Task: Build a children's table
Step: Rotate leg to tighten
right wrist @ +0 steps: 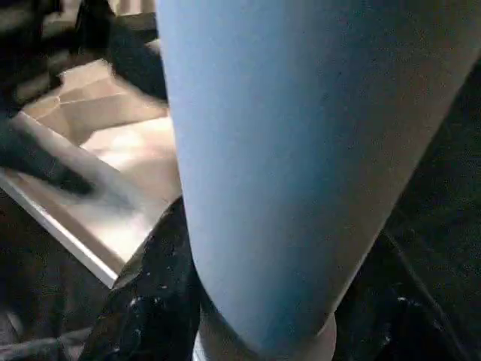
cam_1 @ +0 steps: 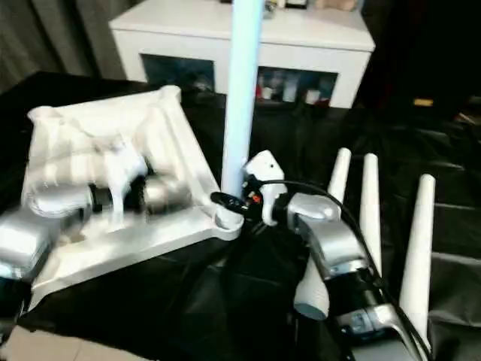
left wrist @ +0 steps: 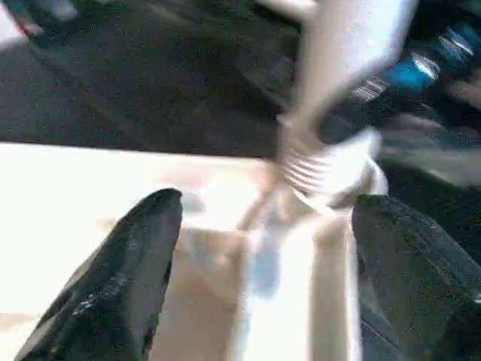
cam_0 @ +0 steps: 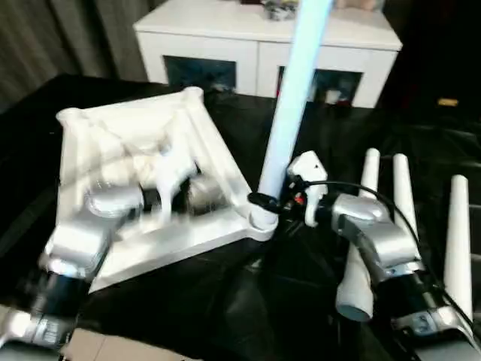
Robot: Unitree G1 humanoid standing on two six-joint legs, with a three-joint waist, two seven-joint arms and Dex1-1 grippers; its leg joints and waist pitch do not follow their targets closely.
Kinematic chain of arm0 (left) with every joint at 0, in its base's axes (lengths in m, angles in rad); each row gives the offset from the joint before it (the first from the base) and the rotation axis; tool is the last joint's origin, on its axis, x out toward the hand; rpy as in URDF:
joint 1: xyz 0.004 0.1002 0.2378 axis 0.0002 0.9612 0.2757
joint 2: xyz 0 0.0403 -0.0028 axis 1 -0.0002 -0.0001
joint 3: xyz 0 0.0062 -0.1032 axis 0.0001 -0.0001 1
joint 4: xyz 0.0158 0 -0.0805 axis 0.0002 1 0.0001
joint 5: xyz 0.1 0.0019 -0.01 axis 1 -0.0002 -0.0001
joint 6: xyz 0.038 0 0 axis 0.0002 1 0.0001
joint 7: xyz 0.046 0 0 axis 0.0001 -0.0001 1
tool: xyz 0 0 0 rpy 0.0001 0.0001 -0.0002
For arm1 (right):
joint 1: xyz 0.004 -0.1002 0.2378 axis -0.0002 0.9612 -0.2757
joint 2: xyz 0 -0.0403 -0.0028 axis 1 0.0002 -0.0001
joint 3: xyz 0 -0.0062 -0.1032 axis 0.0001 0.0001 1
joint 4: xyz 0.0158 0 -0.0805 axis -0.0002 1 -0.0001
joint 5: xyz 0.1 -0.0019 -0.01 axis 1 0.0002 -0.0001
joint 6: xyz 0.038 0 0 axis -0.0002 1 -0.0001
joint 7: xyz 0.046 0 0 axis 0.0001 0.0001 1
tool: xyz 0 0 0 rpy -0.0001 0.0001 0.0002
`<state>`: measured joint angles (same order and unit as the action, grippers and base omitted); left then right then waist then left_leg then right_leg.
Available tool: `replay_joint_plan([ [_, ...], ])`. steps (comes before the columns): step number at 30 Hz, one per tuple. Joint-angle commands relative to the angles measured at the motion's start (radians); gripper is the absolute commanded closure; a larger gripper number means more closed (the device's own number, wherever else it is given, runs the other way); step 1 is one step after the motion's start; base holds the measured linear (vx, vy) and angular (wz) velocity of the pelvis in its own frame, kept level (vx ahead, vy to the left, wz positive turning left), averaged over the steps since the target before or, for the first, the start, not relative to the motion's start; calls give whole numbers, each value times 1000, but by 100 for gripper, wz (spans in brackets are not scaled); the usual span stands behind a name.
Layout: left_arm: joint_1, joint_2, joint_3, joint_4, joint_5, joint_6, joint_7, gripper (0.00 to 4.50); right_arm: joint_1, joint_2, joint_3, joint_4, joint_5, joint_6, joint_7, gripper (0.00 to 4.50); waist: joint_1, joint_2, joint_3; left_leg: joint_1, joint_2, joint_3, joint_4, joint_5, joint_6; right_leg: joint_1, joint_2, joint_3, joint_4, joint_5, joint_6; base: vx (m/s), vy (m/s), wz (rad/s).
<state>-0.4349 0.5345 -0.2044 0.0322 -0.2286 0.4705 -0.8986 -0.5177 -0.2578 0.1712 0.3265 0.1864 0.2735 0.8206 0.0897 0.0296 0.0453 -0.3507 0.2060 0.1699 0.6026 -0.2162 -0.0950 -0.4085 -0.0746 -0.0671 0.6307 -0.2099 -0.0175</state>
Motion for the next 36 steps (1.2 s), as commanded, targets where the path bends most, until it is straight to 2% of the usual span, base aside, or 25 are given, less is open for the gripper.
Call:
replay_joint_plan([
  [1,13,-7,-41,-22,2,-20,-14,16,-17,-7,-20,16,5,1,-1,264,-4,7,-63,2,15,2,-65,-56,31,63,-52,47,-53,73,-265,0,0,0],
  [2,19,-24,-64,0,19,-38,3,16,-17,-5,-23,12,10,6,0,264,-2,6,-64,3,15,2,-66,-69,27,63,-52,47,-54,59,-260,0,0,0],
  [6,28,-63,-105,74,78,-83,28,0,-13,-2,-22,-10,21,21,2,264,-4,6,-66,-5,13,-1,-65,-62,26,71,-54,47,-55,55,-241,0,0,0],
  [10,35,-73,-127,117,103,-54,35,0,-13,6,-25,-29,27,29,-2,264,-10,5,-64,-6,12,-2,-67,-76,19,70,-53,47,-61,10,-223,0,0,0],
  [16,35,-79,-128,153,118,-29,71,0,-6,5,-23,-38,29,29,-1,264,-9,13,-67,-4,12,-3,-63,-63,23,67,-50,46,-57,63,-244,0,0,0],
  [19,30,-84,-115,162,117,3,72,40,1,3,-18,-50,31,35,0,264,-5,12,-68,-3,13,-3,-63,-62,23,68,-51,46,-56,74,-249,0,0,0],
  [20,32,-87,-109,154,107,22,69,40,4,3,-17,-55,32,38,1,264,-4,15,-69,-3,13,-3,-63,-62,21,68,-51,46,-55,78,-252,0,0,0],
  [21,33,-90,-102,146,96,43,70,61,5,3,-15,-56,31,38,2,264,-4,13,-67,-4,13,-3,-64,-67,21,68,-51,46,-56,73,-252,0,0,0],
  [25,41,-87,-102,117,74,119,59,82,3,6,-10,-55,29,40,4,264,-5,14,-66,-3,13,-3,-65,-86,15,68,-52,46,-58,41,-250,0,0,0],
  [26,41,-87,-102,117,74,119,59,105,3,6,-10,-55,29,40,4,264,-5,14,-66,-4,12,-4,-65,-83,16,69,-52,46,-58,40,-250,0,0,0],
  [31,43,-80,-115,105,80,148,46,124,2,7,-6,-55,24,39,5,264,-5,15,-67,-4,12,-4,-64,-75,23,69,-51,45,-58,50,-252,0,0,0],
  [33,35,-74,-118,98,82,166,37,159,4,5,-2,-58,22,39,8,264,-5,16,-66,-4,12,-3,-64,-77,22,68,-51,45,-59,47,-250,0,0,0],
  [35,31,-73,-118,95,80,176,36,161,4,5,-1,-58,21,39,8,264,-6,16,-66,-4,12,-4,-65,-81,20,69,-51,45,-59,42,-249,0,0,0],
  [36,26,-71,-121,93,80,184,32,185,4,4,0,-58,20,39,9,264,-6,16,-67,-3,12,-4,-65,-77,20,68,-50,45,-58,45,-250,0,0,0],
])
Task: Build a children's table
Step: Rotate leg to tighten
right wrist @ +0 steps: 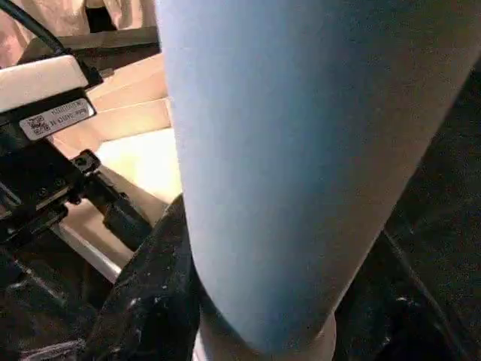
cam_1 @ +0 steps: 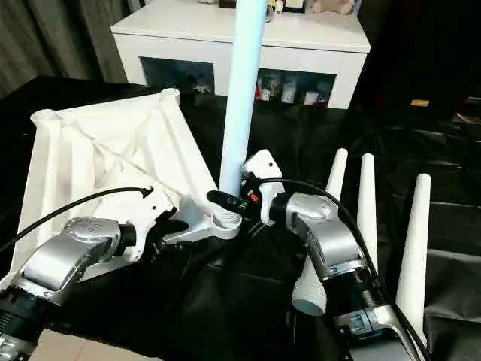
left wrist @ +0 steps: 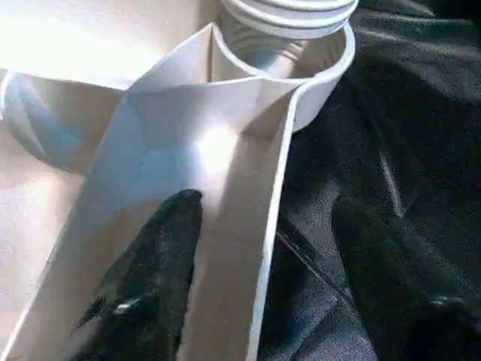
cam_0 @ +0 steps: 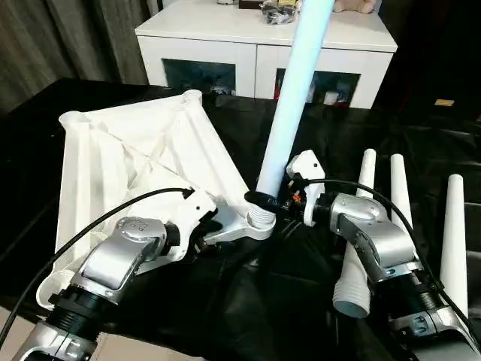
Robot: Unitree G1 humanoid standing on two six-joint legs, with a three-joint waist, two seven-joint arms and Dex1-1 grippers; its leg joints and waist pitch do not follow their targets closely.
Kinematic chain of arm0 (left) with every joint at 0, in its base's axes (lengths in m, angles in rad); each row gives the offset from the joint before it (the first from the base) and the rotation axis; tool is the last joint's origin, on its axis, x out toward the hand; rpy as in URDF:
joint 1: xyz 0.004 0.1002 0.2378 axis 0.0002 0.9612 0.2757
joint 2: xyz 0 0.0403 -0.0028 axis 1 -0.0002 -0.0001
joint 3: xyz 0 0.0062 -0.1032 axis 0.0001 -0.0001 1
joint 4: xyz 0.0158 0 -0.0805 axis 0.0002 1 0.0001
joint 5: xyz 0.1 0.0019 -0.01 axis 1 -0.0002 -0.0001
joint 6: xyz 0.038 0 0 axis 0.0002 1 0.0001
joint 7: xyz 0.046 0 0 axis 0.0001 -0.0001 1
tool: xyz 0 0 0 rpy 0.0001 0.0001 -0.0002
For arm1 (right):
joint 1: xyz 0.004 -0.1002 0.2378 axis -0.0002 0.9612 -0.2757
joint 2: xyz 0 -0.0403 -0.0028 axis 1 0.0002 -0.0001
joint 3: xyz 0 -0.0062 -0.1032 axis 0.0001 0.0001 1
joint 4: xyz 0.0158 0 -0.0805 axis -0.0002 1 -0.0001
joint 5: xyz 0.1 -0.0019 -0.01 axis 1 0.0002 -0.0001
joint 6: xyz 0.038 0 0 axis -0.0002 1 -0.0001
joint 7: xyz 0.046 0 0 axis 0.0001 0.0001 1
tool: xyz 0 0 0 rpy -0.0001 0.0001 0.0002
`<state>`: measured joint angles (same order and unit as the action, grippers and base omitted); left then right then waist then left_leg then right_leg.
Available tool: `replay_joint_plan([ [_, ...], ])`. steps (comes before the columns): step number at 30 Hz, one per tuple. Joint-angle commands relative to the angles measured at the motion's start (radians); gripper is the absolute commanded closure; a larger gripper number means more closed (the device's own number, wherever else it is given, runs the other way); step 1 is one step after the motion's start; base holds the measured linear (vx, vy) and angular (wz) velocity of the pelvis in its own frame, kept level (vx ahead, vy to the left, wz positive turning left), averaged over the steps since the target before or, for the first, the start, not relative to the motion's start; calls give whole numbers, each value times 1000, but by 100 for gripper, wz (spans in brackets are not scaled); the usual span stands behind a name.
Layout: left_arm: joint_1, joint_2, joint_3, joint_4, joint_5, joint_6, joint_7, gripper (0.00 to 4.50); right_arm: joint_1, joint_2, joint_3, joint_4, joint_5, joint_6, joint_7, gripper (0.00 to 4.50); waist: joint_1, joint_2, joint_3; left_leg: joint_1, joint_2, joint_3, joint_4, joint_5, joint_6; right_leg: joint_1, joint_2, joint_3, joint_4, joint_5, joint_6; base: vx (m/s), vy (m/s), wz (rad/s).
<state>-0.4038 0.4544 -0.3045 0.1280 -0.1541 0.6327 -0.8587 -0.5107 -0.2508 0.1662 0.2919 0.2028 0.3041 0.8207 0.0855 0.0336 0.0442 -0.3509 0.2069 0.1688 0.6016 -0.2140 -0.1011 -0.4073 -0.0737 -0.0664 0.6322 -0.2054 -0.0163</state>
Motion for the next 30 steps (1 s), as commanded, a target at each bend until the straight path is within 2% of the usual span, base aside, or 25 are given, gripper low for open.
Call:
replay_joint_plan([
  [1,-6,10,-22,-3,5,24,-8,200,-3,-3,5,-23,4,8,9,264,-1,12,-66,-3,11,-3,-63,-78,27,66,-51,44,-60,42,-252,0,0,0],
  [2,-14,17,-33,-1,9,40,-16,200,-6,-1,7,-16,1,5,9,264,-1,18,-66,-3,10,-3,-63,-80,27,67,-51,44,-59,44,-253,0,0,0],
  [4,-18,20,-40,1,12,50,-21,210,-8,1,8,-9,-2,2,8,264,-2,15,-66,-3,10,-3,-63,-78,28,67,-50,44,-59,53,-255,0,0,0],
  [6,-22,24,-46,7,19,62,-24,231,-13,5,10,6,-7,-5,5,264,-1,19,-67,-4,9,-3,-62,-76,28,68,-51,44,-59,55,-258,0,0,0],
  [7,-22,24,-46,7,19,62,-24,245,-13,5,10,6,-7,-5,5,264,-2,17,-67,-4,9,-3,-61,-74,30,69,-51,44,-59,55,-257,0,0,0],
  [11,-26,27,-51,20,25,69,-34,263,-16,12,13,25,-13,-14,1,264,-3,20,-67,-4,9,-3,-61,-75,32,68,-51,44,-61,45,-256,0,0,0],
  [12,-27,27,-52,24,25,70,-36,290,-16,14,15,33,-16,-16,0,264,-4,21,-66,-5,8,-3,-62,-75,32,68,-51,43,-61,42,-258,0,0,0],
  [17,-32,25,-51,36,18,67,-42,309,-21,24,22,74,-30,-32,-4,264,-3,19,-66,-5,9,-3,-62,-79,32,69,-52,43,-62,24,-255,0,0,0],
  [21,-24,26,-51,23,16,60,-51,355,-34,39,21,127,-37,-51,-13,264,-11,18,-63,-5,10,-3,-66,-108,28,68,-54,43,-67,-29,-248,0,0,0],
  [25,-17,24,-50,12,17,59,-55,387,-47,51,20,161,-40,-61,-17,264,-23,18,-63,-7,9,-5,-65,-93,36,70,-54,43,-66,-16,-253,0,0,0],
  [30,-13,26,-52,5,9,53,-68,428,-74,55,28,226,-55,-81,-4,264,-29,19,-64,-7,10,-4,-64,-93,44,70,-55,42,-65,-14,-265,0,0,0],
])
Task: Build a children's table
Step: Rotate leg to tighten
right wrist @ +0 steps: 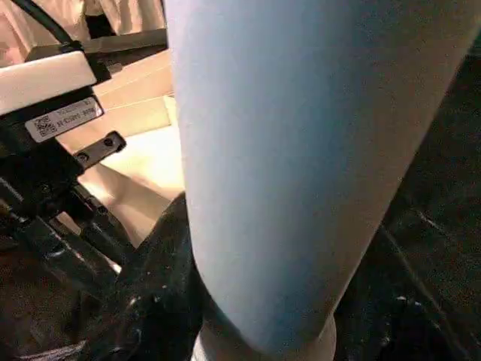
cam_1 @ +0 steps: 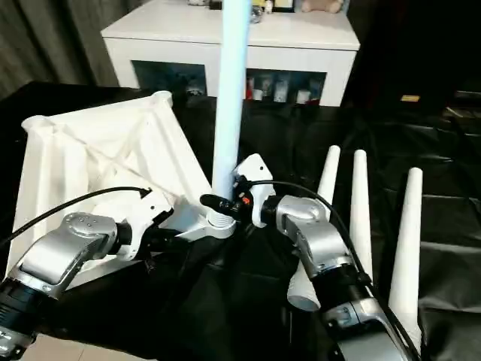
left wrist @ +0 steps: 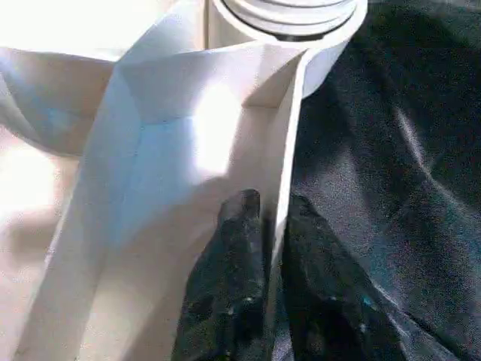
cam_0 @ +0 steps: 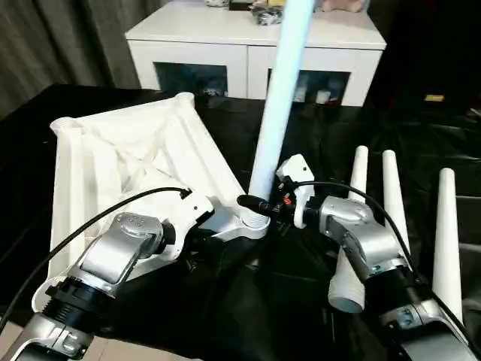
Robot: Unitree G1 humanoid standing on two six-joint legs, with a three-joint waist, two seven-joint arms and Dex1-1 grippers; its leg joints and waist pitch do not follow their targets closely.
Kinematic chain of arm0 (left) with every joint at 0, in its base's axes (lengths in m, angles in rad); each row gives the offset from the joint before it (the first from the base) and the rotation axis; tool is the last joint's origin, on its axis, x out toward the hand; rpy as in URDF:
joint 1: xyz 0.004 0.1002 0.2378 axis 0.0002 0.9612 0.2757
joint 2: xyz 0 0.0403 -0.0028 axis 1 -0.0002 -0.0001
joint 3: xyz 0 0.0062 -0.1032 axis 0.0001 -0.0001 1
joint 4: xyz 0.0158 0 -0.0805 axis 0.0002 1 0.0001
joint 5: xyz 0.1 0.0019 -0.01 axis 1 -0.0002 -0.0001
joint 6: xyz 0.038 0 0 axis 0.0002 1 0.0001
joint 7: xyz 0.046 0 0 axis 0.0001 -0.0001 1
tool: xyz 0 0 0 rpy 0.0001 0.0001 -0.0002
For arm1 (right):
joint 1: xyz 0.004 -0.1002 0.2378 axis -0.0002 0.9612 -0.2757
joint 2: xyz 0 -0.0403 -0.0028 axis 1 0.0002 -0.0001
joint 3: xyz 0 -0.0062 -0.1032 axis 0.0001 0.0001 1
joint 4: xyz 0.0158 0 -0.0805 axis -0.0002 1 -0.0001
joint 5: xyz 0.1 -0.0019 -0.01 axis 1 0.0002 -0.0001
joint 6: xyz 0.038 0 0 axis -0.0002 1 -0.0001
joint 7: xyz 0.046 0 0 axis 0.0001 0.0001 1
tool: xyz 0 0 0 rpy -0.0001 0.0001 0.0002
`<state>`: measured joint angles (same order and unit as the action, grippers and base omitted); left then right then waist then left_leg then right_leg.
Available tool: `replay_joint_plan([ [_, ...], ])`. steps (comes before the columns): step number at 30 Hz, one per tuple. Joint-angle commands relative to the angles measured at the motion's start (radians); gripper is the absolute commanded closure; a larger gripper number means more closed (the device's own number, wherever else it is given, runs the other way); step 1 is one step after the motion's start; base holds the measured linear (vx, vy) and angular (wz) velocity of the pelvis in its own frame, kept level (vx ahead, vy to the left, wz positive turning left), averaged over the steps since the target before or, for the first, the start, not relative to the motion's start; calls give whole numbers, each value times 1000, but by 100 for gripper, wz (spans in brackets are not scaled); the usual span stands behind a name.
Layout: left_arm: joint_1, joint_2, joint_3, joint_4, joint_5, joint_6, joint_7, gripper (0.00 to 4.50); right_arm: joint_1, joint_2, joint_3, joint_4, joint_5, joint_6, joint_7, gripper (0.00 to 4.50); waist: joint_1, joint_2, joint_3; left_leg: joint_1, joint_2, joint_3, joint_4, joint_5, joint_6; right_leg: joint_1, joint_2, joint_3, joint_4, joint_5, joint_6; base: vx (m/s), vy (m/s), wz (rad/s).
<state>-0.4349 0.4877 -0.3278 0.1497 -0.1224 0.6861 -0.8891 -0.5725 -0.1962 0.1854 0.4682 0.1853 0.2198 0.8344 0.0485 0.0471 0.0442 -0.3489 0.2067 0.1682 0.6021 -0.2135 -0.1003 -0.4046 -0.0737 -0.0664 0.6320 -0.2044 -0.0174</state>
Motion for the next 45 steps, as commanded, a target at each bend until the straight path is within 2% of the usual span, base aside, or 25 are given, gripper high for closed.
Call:
replay_joint_plan([
  [1,19,-6,-29,-18,-23,0,-40,433,-17,0,12,62,-41,3,-15,264,6,5,-64,-9,9,-4,-64,-95,45,66,-55,42,-65,-15,-268,0,0,0],
  [5,23,-6,-32,-23,-22,-1,-48,450,-34,-6,35,108,-58,-1,14,264,1,5,-66,-11,9,-3,-62,-80,53,68,-55,42,-63,11,-277,0,0,0],
  [8,27,-8,-34,-27,-22,1,-53,450,-37,-5,41,119,-58,0,29,264,1,4,-63,-9,10,-3,-64,-94,57,67,-55,41,-66,-14,-277,0,0,0],
  [10,31,-8,-35,-31,-21,-1,-53,450,-37,2,35,115,-37,19,50,264,1,4,-63,-8,12,-3,-64,-99,55,68,-56,42,-66,-26,-274,0,0,0],
  [11,32,-10,-35,-31,-21,-1,-52,450,-38,3,32,116,-29,22,57,264,1,-1,-63,-9,12,-2,-64,-96,57,67,-55,42,-66,-22,-274,0,0,0],
  [13,37,-10,-36,-32,-20,-8,-47,450,-42,8,18,118,-10,33,63,264,2,2,-64,-8,11,-3,-63,-87,62,66,-55,42,-65,-16,-274,0,0,0],
  [14,40,-11,-36,-32,-19,-11,-44,450,-41,8,10,117,-3,38,61,264,2,-5,-64,-9,11,-2,-63,-84,64,68,-55,43,-65,-13,-275,0,0,0],
  [15,42,-12,-36,-33,-19,-12,-43,450,-40,8,5,115,2,41,59,264,4,-1,-64,-9,11,-2,-63,-80,66,67,-55,42,-64,-15,-275,0,0,0],
  [16,44,-12,-34,-35,-18,-14,-40,450,-36,6,-1,112,8,43,62,264,3,-4,-64,-10,12,-2,-63,-77,66,67,-56,43,-64,-14,-274,0,0,0],
  [21,48,-12,-32,-38,-14,-21,-34,450,-24,5,-19,117,22,56,71,264,6,-4,-63,-8,12,-1,-63,-75,70,65,-56,43,-65,-25,-271,0,0,0],
  [24,53,-14,-29,-39,-14,-26,-31,450,-35,29,-85,122,84,107,52,264,7,-5,-64,-8,12,-1,-64,-76,70,65,-57,44,-65,-32,-270,0,0,0],
  [25,53,-14,-29,-39,-14,-26,-31,450,-35,29,-85,122,84,107,52,264,7,-5,-64,-8,12,-1,-64,-76,68,65,-56,43,-65,-36,-269,0,0,0],
  [26,55,-14,-29,-38,-14,-28,-30,450,-47,34,-116,122,114,126,43,264,7,-5,-63,-8,12,-1,-64,-75,68,65,-56,43,-66,-36,-268,0,0,0],
  [30,60,-13,-28,-43,-13,-30,-31,450,-68,35,-163,114,163,161,40,264,9,-7,-66,-9,12,-1,-63,-55,71,66,-56,42,-63,-14,-271,0,0,0],
  [36,61,-6,-31,-41,-6,-38,-33,450,-66,16,-145,36,165,192,88,264,14,-8,-66,-9,12,-1,-62,-40,79,65,-55,42,-61,2,-264,0,0,0],
  [42,65,-4,-30,-42,-4,-41,-35,450,-80,-8,-110,-51,148,202,99,264,18,-9,-64,-8,12,0,-64,-53,67,62,-55,43,-64,-30,-252,0,0,0],
  [44,65,-3,-30,-43,-3,-41,-36,450,-83,-24,-84,-60,119,188,107,264,18,-9,-64,-8,12,0,-64,-58,61,63,-55,43,-64,-40,-248,0,0,0],
  [45,65,-2,-30,-44,-3,-40,-37,450,-83,-40,-54,-60,83,172,110,264,18,-9,-64,-9,11,0,-63,-55,57,62,-55,43,-64,-39,-246,0,0,0],
])
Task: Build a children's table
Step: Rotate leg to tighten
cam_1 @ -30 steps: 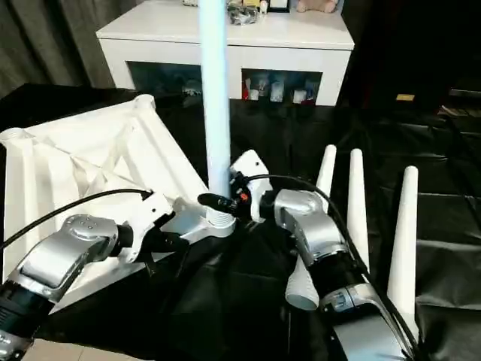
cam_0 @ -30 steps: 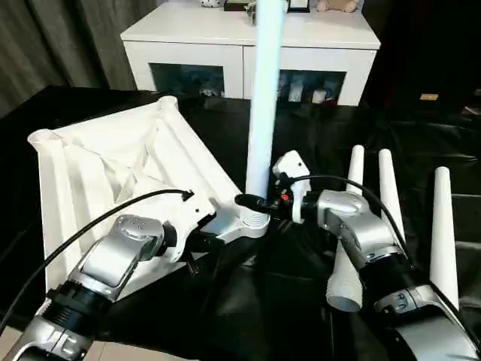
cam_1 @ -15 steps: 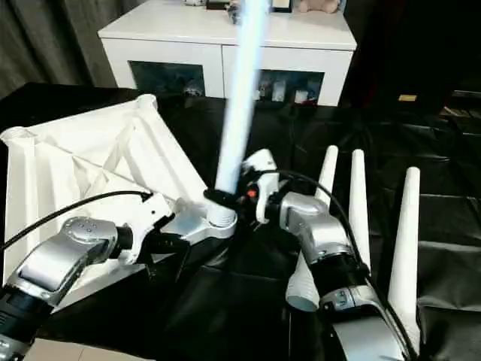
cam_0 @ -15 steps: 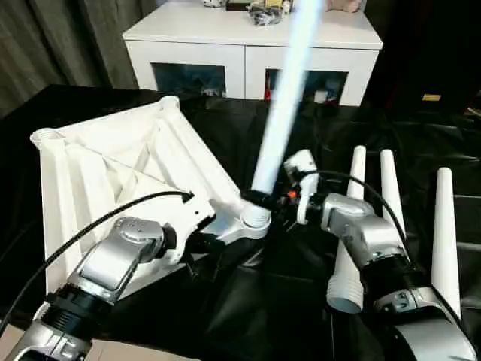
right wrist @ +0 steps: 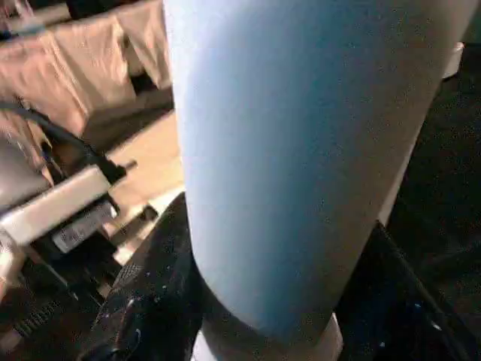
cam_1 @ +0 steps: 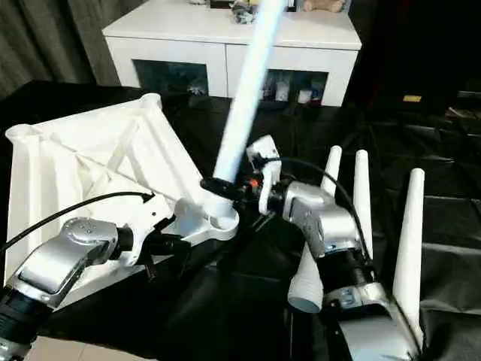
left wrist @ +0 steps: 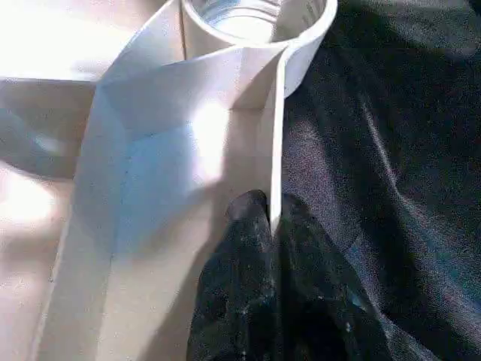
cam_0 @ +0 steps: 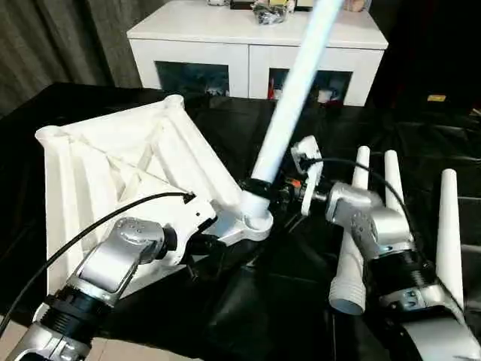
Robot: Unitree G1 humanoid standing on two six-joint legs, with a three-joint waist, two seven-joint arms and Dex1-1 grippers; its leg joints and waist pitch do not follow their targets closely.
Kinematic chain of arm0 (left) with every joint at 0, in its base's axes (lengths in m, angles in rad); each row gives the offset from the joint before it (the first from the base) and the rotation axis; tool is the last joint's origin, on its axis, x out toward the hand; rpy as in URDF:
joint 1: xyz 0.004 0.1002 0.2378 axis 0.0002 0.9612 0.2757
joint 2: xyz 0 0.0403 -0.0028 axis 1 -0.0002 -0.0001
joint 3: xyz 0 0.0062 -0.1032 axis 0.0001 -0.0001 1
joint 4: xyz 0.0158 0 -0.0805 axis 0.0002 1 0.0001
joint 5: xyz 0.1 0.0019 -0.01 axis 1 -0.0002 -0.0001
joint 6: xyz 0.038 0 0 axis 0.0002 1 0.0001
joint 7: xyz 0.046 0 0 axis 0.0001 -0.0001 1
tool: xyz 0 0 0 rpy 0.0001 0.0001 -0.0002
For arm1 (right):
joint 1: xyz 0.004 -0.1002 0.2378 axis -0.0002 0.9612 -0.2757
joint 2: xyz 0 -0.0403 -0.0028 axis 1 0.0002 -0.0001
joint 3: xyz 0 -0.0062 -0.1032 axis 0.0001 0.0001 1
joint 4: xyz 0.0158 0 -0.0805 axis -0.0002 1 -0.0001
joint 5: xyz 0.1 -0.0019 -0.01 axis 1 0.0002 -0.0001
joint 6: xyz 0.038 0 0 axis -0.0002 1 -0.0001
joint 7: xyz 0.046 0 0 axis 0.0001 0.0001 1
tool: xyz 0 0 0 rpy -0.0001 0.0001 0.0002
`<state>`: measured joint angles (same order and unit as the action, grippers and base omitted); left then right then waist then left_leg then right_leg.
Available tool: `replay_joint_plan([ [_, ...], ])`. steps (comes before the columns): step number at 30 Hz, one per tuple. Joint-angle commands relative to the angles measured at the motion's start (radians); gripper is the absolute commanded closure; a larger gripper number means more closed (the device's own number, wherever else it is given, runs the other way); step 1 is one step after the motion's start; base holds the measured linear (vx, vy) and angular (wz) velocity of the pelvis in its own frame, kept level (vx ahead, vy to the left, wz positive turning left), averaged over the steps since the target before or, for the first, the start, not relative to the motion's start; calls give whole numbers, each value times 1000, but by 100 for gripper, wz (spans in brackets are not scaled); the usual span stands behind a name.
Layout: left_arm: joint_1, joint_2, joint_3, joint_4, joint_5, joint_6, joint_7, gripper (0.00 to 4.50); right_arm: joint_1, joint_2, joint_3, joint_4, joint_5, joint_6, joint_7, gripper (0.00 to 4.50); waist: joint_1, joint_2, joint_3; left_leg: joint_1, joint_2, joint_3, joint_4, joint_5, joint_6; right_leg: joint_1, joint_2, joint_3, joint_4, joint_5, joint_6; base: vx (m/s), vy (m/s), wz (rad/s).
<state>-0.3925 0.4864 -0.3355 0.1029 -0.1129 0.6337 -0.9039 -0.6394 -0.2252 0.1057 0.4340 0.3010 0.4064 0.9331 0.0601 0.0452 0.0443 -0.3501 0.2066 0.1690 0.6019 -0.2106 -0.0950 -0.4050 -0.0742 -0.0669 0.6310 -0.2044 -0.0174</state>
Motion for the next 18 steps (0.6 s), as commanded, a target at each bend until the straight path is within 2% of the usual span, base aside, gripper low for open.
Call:
replay_joint_plan([
  [1,23,0,-23,2,-13,12,-23,450,-16,-20,43,-25,-55,-23,12,264,6,-7,-63,-8,11,0,-63,-57,50,63,-55,43,-64,-38,-247,0,0,0],
  [4,23,1,-24,1,-10,11,-26,450,-16,-28,71,-14,-104,-36,-1,264,5,-8,-63,-10,9,0,-62,-52,50,64,-54,44,-63,-28,-246,0,0,0],
  [12,21,3,-24,2,-8,9,-32,450,-23,-28,113,15,-125,-28,-5,264,5,-7,-64,-8,10,0,-62,-64,54,64,-54,44,-63,-27,-252,0,0,0],
  [13,21,2,-24,2,-7,9,-31,450,-22,-29,127,20,-145,-41,3,264,5,-11,-64,-9,11,0,-62,-61,55,65,-54,44,-63,-27,-251,0,0,0],
  [18,24,0,-22,0,-7,10,-28,450,-23,-20,150,36,-178,-72,0,264,5,-10,-63,-8,11,-1,-62,-59,55,63,-55,45,-62,-31,-249,0,0,0],
])
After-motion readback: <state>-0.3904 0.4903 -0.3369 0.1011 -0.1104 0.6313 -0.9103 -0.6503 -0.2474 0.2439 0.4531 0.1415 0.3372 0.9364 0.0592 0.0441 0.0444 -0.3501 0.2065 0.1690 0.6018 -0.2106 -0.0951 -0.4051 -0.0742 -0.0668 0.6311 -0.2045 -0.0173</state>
